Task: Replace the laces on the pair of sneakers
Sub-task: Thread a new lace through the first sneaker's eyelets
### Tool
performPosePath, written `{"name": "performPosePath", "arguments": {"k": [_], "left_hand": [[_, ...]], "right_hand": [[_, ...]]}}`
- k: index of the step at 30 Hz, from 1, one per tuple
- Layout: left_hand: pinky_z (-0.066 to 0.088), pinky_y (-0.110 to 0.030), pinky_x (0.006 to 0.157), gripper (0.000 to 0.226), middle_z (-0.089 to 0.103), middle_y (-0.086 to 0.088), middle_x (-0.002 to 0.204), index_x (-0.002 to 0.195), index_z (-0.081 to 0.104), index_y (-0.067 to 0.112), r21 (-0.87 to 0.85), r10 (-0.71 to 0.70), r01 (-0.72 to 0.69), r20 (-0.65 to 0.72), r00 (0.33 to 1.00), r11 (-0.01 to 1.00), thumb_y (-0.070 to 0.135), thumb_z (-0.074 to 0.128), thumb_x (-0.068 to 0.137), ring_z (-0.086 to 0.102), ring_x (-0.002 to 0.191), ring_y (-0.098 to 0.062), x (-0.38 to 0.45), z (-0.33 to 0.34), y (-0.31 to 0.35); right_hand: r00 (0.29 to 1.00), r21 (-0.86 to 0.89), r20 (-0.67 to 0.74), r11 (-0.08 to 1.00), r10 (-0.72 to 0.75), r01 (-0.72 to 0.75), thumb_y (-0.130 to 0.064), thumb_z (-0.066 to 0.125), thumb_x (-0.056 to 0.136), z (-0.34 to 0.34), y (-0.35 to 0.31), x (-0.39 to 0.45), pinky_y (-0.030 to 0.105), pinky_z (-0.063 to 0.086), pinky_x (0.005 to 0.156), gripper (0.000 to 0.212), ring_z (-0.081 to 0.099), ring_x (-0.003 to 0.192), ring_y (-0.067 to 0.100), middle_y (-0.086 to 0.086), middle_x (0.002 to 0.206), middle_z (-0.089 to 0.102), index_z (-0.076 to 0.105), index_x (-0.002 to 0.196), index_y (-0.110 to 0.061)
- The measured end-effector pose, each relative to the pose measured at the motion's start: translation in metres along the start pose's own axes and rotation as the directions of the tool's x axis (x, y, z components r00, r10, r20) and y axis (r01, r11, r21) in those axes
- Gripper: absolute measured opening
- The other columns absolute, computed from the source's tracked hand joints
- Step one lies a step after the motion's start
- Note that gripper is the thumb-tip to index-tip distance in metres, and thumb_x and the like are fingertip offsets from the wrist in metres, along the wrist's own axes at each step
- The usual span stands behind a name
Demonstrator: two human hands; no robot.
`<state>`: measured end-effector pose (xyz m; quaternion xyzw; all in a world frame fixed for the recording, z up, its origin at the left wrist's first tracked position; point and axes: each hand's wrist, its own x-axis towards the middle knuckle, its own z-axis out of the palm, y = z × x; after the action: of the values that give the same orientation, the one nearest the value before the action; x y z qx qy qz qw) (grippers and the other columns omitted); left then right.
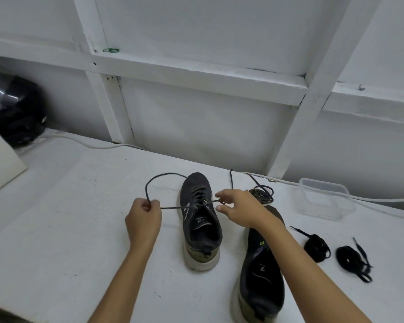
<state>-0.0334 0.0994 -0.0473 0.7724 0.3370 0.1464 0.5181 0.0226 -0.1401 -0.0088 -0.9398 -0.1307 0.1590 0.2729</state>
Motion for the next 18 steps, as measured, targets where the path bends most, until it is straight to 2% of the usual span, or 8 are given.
{"name": "performPosePath", "arguments": {"k": [3, 6, 9, 11, 13, 16, 17, 18], "left_hand": [[0.039, -0.029, 0.054, 0.022, 0.065, -0.003, 0.079, 0.105, 0.056, 0.013, 0.238, -0.024, 0.008, 0.067, 0.997, 0.971, 0.028, 0.064, 0.091, 0.061, 0.073, -0.021, -0.002, 0.002, -0.017], [0.041, -0.032, 0.068, 0.055, 0.065, -0.008, 0.110, 0.135, 0.045, 0.014, 0.385, -0.024, -0.030, 0.135, 0.991, 0.923, 0.029, 0.071, 0.088, 0.062, 0.096, -0.026, -0.007, 0.002, -0.021], [0.040, -0.028, 0.073, 0.043, 0.059, -0.004, 0.119, 0.134, 0.052, 0.015, 0.314, 0.213, -0.238, 0.112, 0.971, 0.919, 0.024, 0.065, 0.094, 0.060, 0.096, -0.020, -0.011, 0.003, -0.010], [0.039, -0.015, 0.069, 0.021, 0.060, 0.006, 0.110, 0.118, 0.062, 0.023, 0.124, 0.406, -0.419, 0.117, 0.906, 0.900, 0.022, 0.058, 0.098, 0.057, 0.086, -0.006, -0.016, 0.003, 0.011], [0.040, -0.008, 0.074, 0.018, 0.062, 0.019, 0.106, 0.113, 0.064, 0.032, -0.034, 0.537, -0.543, 0.220, 0.815, 0.839, 0.025, 0.058, 0.098, 0.055, 0.093, 0.000, -0.019, 0.005, 0.036], [0.042, -0.015, 0.083, 0.023, 0.064, 0.018, 0.102, 0.115, 0.068, 0.033, -0.024, 0.573, -0.682, 0.563, 0.595, 0.731, 0.036, 0.064, 0.093, 0.053, 0.099, -0.002, -0.018, 0.012, 0.066], [0.046, -0.021, 0.081, 0.020, 0.065, 0.015, 0.096, 0.108, 0.070, 0.033, 0.010, 0.547, -0.709, 0.628, 0.553, 0.705, 0.040, 0.066, 0.090, 0.055, 0.095, -0.005, -0.019, 0.015, 0.071], [0.049, -0.027, 0.078, 0.014, 0.066, 0.012, 0.089, 0.098, 0.072, 0.032, 0.040, 0.533, -0.715, 0.638, 0.556, 0.698, 0.042, 0.066, 0.090, 0.058, 0.089, -0.007, -0.019, 0.018, 0.074]], "right_hand": [[1.000, -0.027, -0.011, 0.999, 0.019, -0.019, -0.036, 0.061, 0.099, 0.003, 0.004, 0.003, 0.034, 0.051, 0.092, 0.013, 0.064, 0.106, 0.016, -0.005, 0.109, 0.070, 0.069, 0.105, -0.028], [0.999, -0.001, -0.044, 1.000, -0.015, 0.015, -0.038, 0.059, 0.098, -0.005, 0.000, 0.003, 0.028, 0.050, 0.077, 0.014, 0.064, 0.092, 0.016, -0.006, 0.094, 0.071, 0.067, 0.092, -0.027], [0.990, 0.011, -0.121, 0.997, -0.071, 0.072, -0.043, 0.065, 0.093, -0.022, -0.013, 0.001, 0.022, 0.041, 0.060, 0.023, 0.061, 0.072, 0.009, -0.010, 0.074, 0.066, 0.064, 0.074, -0.030], [0.987, 0.012, -0.125, 0.995, -0.100, 0.102, -0.046, 0.069, 0.091, -0.035, -0.023, 0.000, 0.021, 0.041, 0.057, 0.027, 0.058, 0.064, 0.005, -0.010, 0.068, 0.065, 0.064, 0.070, -0.029], [0.986, -0.011, -0.106, 0.992, -0.128, 0.127, -0.047, 0.070, 0.090, -0.046, -0.035, 0.000, 0.022, 0.040, 0.056, 0.027, 0.055, 0.059, 0.002, -0.012, 0.063, 0.062, 0.066, 0.070, -0.030], [0.985, -0.012, -0.073, 0.988, -0.157, 0.157, -0.046, 0.068, 0.092, -0.060, -0.049, -0.002, 0.021, 0.038, 0.054, 0.024, 0.052, 0.055, 0.000, -0.013, 0.060, 0.059, 0.069, 0.074, -0.031], [0.985, -0.016, -0.057, 0.987, -0.162, 0.161, -0.045, 0.067, 0.093, -0.065, -0.050, -0.003, 0.021, 0.038, 0.055, 0.022, 0.052, 0.056, 0.000, -0.013, 0.062, 0.060, 0.070, 0.076, -0.032], [0.987, -0.033, -0.036, 0.987, -0.158, 0.157, -0.045, 0.066, 0.094, -0.069, -0.050, -0.004, 0.022, 0.040, 0.056, 0.022, 0.054, 0.059, 0.002, -0.013, 0.065, 0.062, 0.071, 0.077, -0.032]]}}
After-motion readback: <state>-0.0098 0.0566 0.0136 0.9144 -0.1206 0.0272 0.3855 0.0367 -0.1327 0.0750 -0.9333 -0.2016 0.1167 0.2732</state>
